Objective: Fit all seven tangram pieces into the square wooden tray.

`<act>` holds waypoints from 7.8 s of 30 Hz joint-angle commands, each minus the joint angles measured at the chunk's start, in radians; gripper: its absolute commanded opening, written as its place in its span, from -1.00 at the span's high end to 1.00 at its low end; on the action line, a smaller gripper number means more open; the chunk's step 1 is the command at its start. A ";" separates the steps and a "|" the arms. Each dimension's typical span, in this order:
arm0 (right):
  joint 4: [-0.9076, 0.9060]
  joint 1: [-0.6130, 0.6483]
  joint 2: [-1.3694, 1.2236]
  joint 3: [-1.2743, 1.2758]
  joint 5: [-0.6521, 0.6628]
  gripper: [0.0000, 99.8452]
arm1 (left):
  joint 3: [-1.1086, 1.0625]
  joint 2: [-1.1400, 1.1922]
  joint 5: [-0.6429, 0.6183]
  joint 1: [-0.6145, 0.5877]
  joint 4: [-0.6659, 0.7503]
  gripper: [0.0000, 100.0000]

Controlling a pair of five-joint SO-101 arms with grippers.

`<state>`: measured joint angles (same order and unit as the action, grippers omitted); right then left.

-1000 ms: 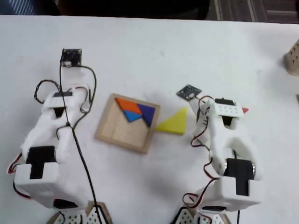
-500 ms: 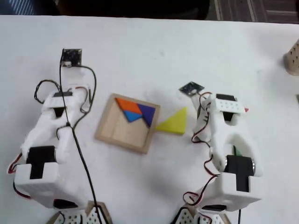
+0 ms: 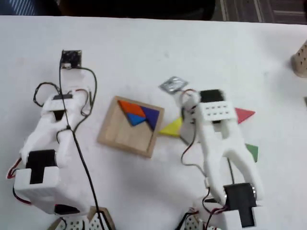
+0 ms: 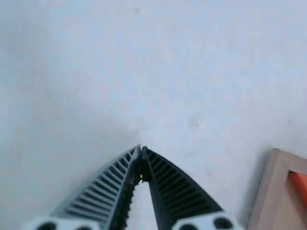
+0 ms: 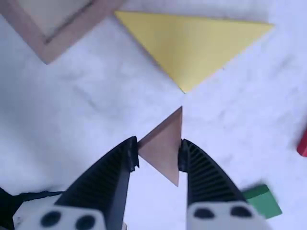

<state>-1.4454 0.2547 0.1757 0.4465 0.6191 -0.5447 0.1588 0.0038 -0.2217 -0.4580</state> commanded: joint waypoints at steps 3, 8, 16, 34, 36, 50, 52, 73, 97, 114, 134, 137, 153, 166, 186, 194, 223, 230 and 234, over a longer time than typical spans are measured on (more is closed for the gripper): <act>0.077 0.211 0.041 -0.043 -0.247 0.89 | 0.077 -0.004 -0.066 -0.067 0.008 0.95; 0.183 0.291 0.041 -0.032 -0.671 0.89 | 0.089 -0.001 -0.137 -0.088 0.014 0.95; 0.377 0.325 0.041 0.054 -0.908 0.89 | 0.087 -0.001 -0.137 -0.084 0.014 0.95; 0.481 0.341 -0.041 0.089 -1.053 0.67 | 0.080 0.002 -0.137 -0.064 0.014 0.95; 0.409 0.305 -0.002 0.052 -1.053 0.67 | 0.077 0.002 -0.137 -0.047 0.014 0.95; 0.550 0.093 0.073 0.195 -0.868 0.95 | 0.126 0.073 -0.137 -0.045 -0.012 0.95; 0.602 0.110 0.073 0.235 -0.862 0.97 | 0.129 0.073 -0.137 -0.045 -0.026 0.95; 0.742 0.311 -0.054 0.308 -0.790 0.96 | 0.129 0.073 -0.137 -0.045 -0.028 0.95; 0.702 0.404 0.136 0.281 -0.776 0.96 | 0.130 0.073 -0.137 -0.045 -0.026 0.95; 0.877 0.392 -0.111 0.275 -0.775 0.96 | 0.130 0.073 -0.137 -0.044 -0.028 0.95; 0.855 0.305 -0.047 0.276 -0.775 0.96 | 0.130 0.073 -0.137 -0.045 -0.028 0.95; 0.897 0.314 -0.051 0.273 -0.775 0.96 | 0.130 0.073 -0.137 -0.044 -0.028 0.95; 0.765 0.332 -0.102 0.273 -0.775 0.96 | 0.129 0.073 -0.137 -0.045 -0.028 0.95; 0.458 -0.002 0.392 0.285 -0.595 0.96 | 0.129 0.073 -0.137 -0.044 -0.028 0.95; 0.466 -0.479 0.444 0.505 -0.496 0.62 | 0.129 0.081 -0.135 -0.030 -0.025 0.95; 0.572 -0.464 0.446 0.586 -0.483 0.69 | 0.115 0.073 -0.133 -0.027 -0.031 0.95; 0.593 -0.697 0.443 0.569 -0.407 0.61 | -0.235 -0.234 0.132 0.127 0.055 0.95; 0.602 -0.714 0.420 0.568 -0.408 0.51 | -0.235 -0.232 0.132 0.127 0.057 0.95; 0.659 -0.719 0.271 0.519 -0.402 0.51 | -0.235 -0.232 0.132 0.127 0.057 0.95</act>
<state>-0.8347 -0.4511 0.5317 1.0326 0.2002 -0.7871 -0.0238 0.1220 -0.1128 -0.4273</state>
